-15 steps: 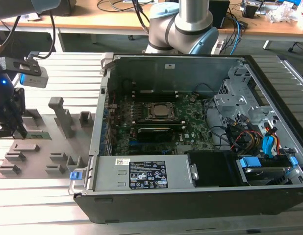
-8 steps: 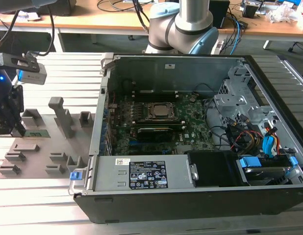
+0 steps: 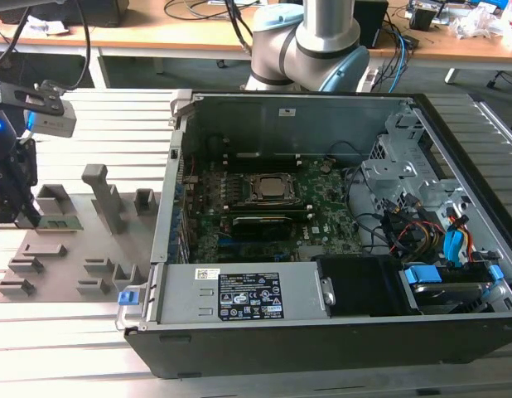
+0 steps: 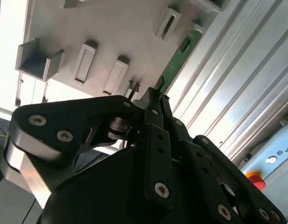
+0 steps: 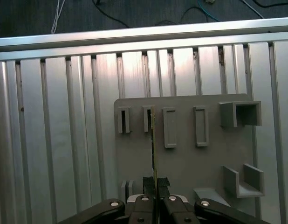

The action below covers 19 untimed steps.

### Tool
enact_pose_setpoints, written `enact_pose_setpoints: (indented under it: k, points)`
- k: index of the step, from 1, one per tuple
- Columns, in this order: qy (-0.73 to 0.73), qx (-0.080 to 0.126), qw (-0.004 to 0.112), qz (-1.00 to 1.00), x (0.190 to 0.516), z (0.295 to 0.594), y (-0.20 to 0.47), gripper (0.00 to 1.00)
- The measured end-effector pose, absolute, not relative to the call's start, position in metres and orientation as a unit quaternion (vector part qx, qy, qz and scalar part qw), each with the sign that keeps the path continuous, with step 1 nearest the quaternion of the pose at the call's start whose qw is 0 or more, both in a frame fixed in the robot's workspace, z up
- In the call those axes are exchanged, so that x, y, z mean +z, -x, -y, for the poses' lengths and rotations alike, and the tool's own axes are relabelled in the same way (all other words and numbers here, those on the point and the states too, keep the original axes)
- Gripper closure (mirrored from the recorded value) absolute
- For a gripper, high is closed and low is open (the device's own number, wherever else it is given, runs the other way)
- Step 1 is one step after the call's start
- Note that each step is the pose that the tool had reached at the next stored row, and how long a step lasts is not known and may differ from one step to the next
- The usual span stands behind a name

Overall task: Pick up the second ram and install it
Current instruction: 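Pick up the second ram and move it above second insertion slot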

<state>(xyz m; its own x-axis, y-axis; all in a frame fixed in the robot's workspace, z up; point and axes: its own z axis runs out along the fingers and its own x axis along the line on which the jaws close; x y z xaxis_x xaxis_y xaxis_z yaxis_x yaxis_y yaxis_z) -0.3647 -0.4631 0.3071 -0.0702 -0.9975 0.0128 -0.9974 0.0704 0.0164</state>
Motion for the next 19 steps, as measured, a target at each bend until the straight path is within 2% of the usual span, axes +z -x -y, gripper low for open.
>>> enact_pose_setpoints:
  k: [19]
  points:
    - [-0.682,-0.002,0.010,0.731,0.329,0.463,0.365,0.86]
